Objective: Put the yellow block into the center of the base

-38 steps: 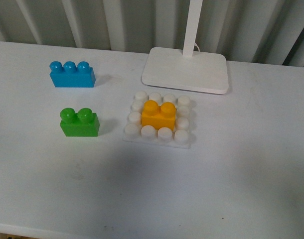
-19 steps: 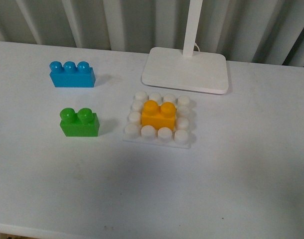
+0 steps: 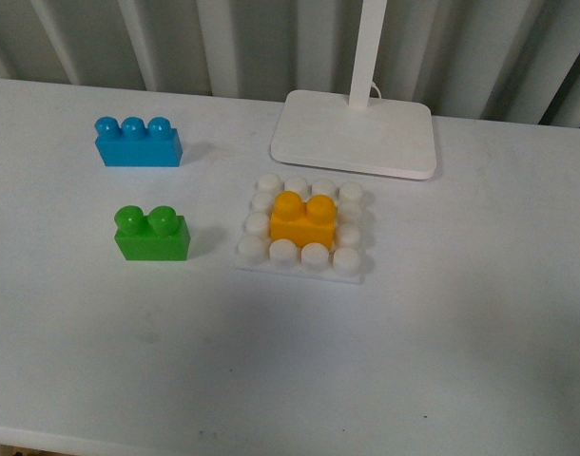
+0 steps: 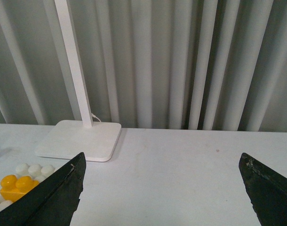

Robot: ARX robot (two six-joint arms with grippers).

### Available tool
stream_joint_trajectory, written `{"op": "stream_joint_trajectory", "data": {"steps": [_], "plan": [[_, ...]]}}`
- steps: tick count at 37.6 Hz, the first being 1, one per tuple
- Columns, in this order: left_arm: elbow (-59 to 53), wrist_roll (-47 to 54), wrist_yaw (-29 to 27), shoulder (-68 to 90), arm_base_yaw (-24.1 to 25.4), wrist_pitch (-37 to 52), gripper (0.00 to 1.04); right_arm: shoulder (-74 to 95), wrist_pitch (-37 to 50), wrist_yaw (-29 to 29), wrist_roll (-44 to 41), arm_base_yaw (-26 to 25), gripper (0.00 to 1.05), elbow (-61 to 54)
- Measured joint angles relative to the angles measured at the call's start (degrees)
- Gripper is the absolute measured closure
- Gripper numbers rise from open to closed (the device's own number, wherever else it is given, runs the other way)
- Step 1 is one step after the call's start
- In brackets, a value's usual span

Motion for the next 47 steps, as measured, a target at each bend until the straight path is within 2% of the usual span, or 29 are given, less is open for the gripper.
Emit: {"op": "stream_joint_trajectory", "data": {"steps": [2,6,15,16,18,21,29,34,47], "plan": [[0.0,0.0,0.0,-0.8,0.0,-0.8,1.01,0.0,0.0,0.0,0.0,0.0,0.09,0.0],[0.0,0.0,0.2,-9.6,0.0,-10.6,1.01,0.0,0.0,0.0,0.0,0.0,0.09,0.0],[0.0,0.0,0.2,-10.5,0.0,-11.0,1.0,0.0,0.0,0.0,0.0,0.0,0.09,0.0],[0.0,0.0,0.2,-10.5,0.0,-11.0,0.97,0.0,0.0,0.0,0.0,0.0,0.09,0.0],[0.0,0.0,0.2,-10.5,0.0,-11.0,0.83,0.0,0.0,0.0,0.0,0.0,0.09,0.0],[0.0,0.0,0.2,-10.5,0.0,-11.0,0.67,0.0,0.0,0.0,0.0,0.0,0.09,0.0],[0.0,0.0,0.2,-10.5,0.0,-11.0,0.35,0.0,0.0,0.0,0.0,0.0,0.09,0.0],[0.0,0.0,0.2,-10.5,0.0,-11.0,0.06,0.0,0.0,0.0,0.0,0.0,0.09,0.0],[0.0,0.2,0.2,-10.5,0.0,-11.0,0.06,0.0,0.0,0.0,0.0,0.0,0.09,0.0]]}}
